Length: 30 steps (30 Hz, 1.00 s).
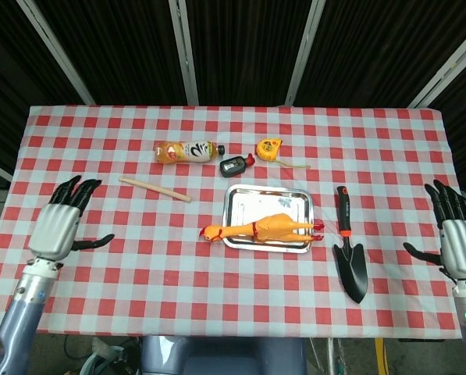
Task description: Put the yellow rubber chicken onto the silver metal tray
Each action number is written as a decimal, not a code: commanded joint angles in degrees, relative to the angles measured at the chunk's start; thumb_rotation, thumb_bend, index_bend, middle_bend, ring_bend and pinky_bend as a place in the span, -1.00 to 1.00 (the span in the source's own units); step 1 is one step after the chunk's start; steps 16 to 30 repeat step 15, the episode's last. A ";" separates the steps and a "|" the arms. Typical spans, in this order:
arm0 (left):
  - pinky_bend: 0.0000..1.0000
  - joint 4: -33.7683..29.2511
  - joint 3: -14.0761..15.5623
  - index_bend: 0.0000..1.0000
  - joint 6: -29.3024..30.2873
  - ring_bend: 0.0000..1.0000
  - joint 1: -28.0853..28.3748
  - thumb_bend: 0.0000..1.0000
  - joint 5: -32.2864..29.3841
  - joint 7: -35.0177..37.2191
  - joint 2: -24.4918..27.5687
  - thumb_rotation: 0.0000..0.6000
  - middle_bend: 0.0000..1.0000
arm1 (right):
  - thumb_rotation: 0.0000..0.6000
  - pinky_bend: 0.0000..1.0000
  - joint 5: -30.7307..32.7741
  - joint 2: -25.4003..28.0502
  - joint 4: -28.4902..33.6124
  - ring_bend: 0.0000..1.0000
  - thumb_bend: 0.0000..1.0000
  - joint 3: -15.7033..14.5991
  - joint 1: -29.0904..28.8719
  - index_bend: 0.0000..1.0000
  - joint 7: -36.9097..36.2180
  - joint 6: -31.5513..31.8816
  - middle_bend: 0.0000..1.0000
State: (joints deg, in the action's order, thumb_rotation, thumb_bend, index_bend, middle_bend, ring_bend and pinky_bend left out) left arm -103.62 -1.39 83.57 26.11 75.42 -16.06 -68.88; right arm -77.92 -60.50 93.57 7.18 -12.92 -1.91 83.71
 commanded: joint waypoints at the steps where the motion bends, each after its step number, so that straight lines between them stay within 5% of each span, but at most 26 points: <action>1: -0.77 -1.75 3.09 -0.77 2.93 -0.91 -4.12 -0.96 2.83 -0.26 2.94 1.00 -0.74 | 1.00 -0.85 -1.84 -2.66 -1.75 -1.00 -0.71 -1.67 2.45 -1.00 2.86 2.47 -1.00; 15: -0.77 -1.72 3.68 -0.76 4.60 -0.91 -9.61 -0.96 4.48 0.02 3.27 1.00 -0.74 | 1.00 -0.85 -2.78 -4.14 -1.97 -1.00 -0.71 -2.59 5.88 -1.00 3.27 4.56 -1.00; 30: -0.77 -1.72 3.68 -0.76 4.60 -0.91 -9.61 -0.96 4.48 0.02 3.27 1.00 -0.74 | 1.00 -0.85 -2.78 -4.14 -1.97 -1.00 -0.71 -2.59 5.88 -1.00 3.27 4.56 -1.00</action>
